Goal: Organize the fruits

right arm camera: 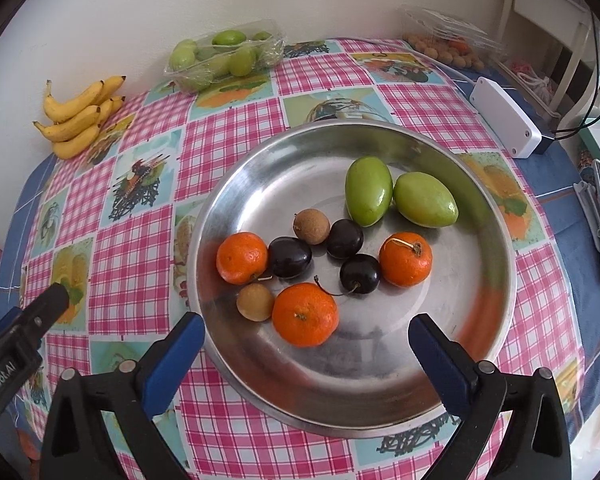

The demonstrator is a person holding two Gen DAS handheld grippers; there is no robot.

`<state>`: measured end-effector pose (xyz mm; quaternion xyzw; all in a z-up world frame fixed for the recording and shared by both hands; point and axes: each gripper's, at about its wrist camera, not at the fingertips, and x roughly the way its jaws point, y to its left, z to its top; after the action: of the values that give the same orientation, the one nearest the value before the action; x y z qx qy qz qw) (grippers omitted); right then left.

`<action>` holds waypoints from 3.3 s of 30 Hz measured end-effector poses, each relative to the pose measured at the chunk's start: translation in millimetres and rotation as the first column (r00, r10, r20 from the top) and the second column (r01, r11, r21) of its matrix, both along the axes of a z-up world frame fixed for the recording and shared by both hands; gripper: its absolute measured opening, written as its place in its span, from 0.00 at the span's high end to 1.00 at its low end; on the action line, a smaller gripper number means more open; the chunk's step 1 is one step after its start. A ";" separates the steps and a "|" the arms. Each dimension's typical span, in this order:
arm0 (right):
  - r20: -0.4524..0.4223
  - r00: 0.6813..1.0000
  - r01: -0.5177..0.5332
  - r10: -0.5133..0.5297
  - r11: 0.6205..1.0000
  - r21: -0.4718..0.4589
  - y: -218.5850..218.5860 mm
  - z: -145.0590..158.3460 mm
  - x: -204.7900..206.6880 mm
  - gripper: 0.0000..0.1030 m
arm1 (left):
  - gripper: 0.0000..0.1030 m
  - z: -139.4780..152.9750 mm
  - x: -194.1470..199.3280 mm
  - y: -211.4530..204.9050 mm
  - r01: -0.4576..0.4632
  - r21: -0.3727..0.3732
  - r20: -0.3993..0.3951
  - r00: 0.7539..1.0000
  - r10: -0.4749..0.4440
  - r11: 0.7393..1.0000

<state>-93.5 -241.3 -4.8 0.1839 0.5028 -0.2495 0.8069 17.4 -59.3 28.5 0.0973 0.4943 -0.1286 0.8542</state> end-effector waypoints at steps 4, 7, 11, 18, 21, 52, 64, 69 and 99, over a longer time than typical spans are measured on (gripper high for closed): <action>-0.002 1.000 -0.007 0.007 1.000 -0.014 4.4 1.6 -5.8 0.00 | 0.08 -0.5 -5.4 6.1 -0.083 0.118 0.028 0.996 0.080 0.989; -0.004 1.000 -0.018 0.018 1.000 -0.022 8.7 2.6 -10.7 0.00 | 0.08 -2.2 -7.4 12.6 -0.076 0.099 0.002 0.997 0.076 0.992; -0.007 0.999 -0.033 0.033 0.999 -0.025 14.2 3.0 -17.5 0.00 | 0.08 0.4 -17.1 18.4 -0.067 0.093 -0.009 0.998 0.068 0.993; 0.001 0.999 -0.048 0.048 0.999 -0.019 22.2 5.9 -28.8 0.00 | 0.08 3.2 -41.5 23.0 -0.019 0.097 -0.007 1.000 0.020 0.995; 0.001 0.998 -0.057 0.057 0.998 -0.020 25.8 7.3 -32.9 0.00 | 0.08 2.9 -45.3 25.0 -0.021 0.099 -0.014 1.000 0.022 0.995; 0.007 0.998 -0.062 0.062 0.998 -0.016 27.3 8.0 -40.0 0.00 | 0.08 -3.9 -51.2 26.1 0.001 0.104 -0.083 0.997 0.007 0.995; 0.031 0.997 -0.076 0.077 0.997 -0.015 30.3 14.5 -45.1 0.00 | 0.08 0.3 -53.9 28.3 0.007 0.099 -0.070 0.998 0.000 0.995; 0.034 0.996 -0.085 0.085 0.996 -0.014 31.9 15.5 -44.2 0.00 | 0.08 0.3 -53.7 29.1 0.006 0.100 -0.069 0.998 0.001 0.995; 0.026 0.995 -0.094 0.094 0.996 -0.004 32.4 11.1 -39.2 0.00 | 0.08 -1.8 -48.8 31.8 -0.017 0.110 -0.070 0.997 0.025 0.994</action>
<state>-132.7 -208.9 6.3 0.1622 0.5002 -0.2093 0.8244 -31.4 -27.5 26.7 0.1341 0.5318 -0.0958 0.8307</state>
